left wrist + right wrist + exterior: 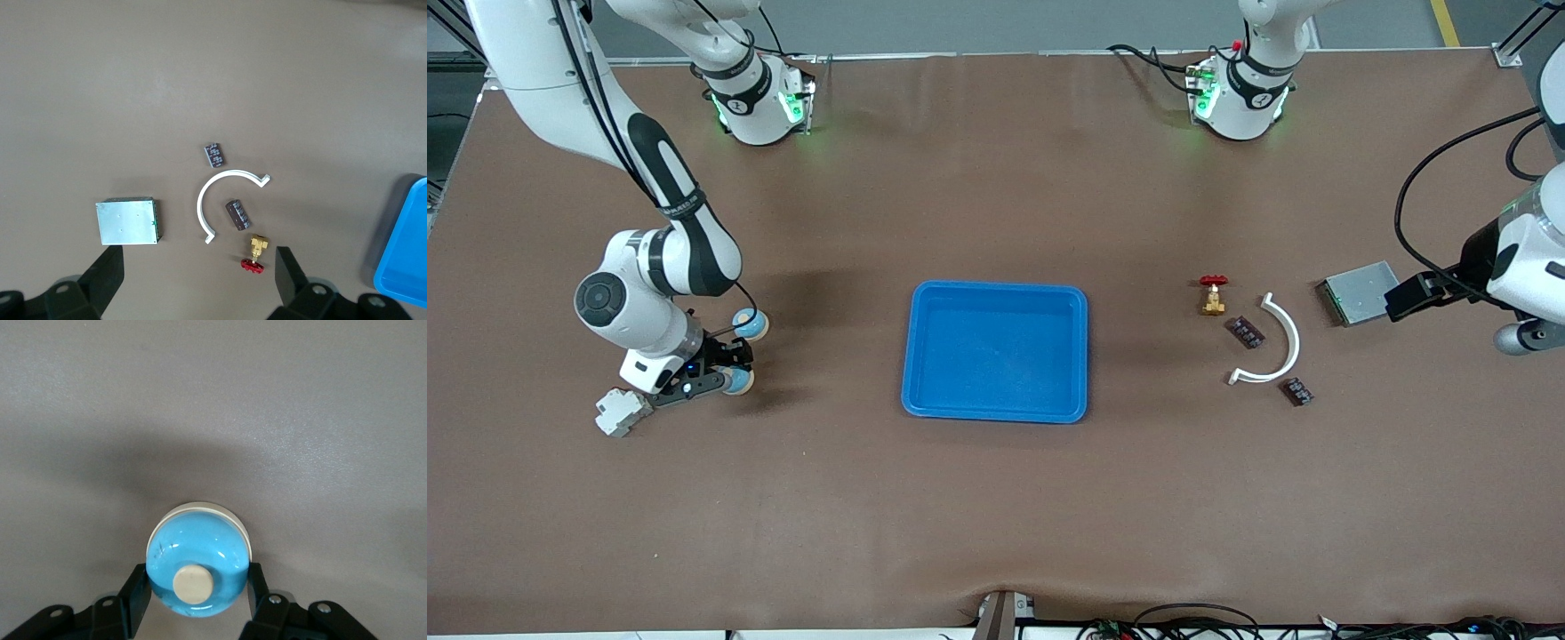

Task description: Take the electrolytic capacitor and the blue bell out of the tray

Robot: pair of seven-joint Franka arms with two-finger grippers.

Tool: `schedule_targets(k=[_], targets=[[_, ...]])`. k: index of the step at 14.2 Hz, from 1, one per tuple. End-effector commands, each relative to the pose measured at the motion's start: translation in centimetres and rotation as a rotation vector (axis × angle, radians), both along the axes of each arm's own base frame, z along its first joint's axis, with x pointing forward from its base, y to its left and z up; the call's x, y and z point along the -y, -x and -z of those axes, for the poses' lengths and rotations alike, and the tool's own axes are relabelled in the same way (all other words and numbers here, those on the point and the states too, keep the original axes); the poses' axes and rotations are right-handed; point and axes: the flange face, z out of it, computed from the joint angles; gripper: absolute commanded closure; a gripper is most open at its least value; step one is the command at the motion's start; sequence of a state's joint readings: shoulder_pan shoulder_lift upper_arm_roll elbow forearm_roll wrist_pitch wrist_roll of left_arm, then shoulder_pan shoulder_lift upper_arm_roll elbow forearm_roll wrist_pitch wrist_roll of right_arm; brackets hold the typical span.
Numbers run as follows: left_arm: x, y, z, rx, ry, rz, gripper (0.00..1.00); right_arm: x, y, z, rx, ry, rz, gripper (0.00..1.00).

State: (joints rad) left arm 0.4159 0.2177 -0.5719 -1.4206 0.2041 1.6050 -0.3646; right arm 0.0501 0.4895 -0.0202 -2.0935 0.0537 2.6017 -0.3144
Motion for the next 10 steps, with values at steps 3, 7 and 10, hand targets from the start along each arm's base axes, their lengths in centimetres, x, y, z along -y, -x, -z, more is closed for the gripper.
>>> schedule_targets(k=[3,7,10], targets=[[-1.7,2.4,-1.8,0.003,-0.013,-0.005,0.00,0.1,-0.4,0.5,0.013,-0.010,0.006,0.01],[-2.4,4.9,-2.7,0.024,0.015,-0.038,0.00,-0.3,-0.6,-0.6,0.010,-0.011,-0.001,0.00],[-2.7,5.6,-3.0,0.025,0.010,-0.007,0.00,0.0,-1.8,-3.8,-0.022,-0.016,0.006,0.00]])
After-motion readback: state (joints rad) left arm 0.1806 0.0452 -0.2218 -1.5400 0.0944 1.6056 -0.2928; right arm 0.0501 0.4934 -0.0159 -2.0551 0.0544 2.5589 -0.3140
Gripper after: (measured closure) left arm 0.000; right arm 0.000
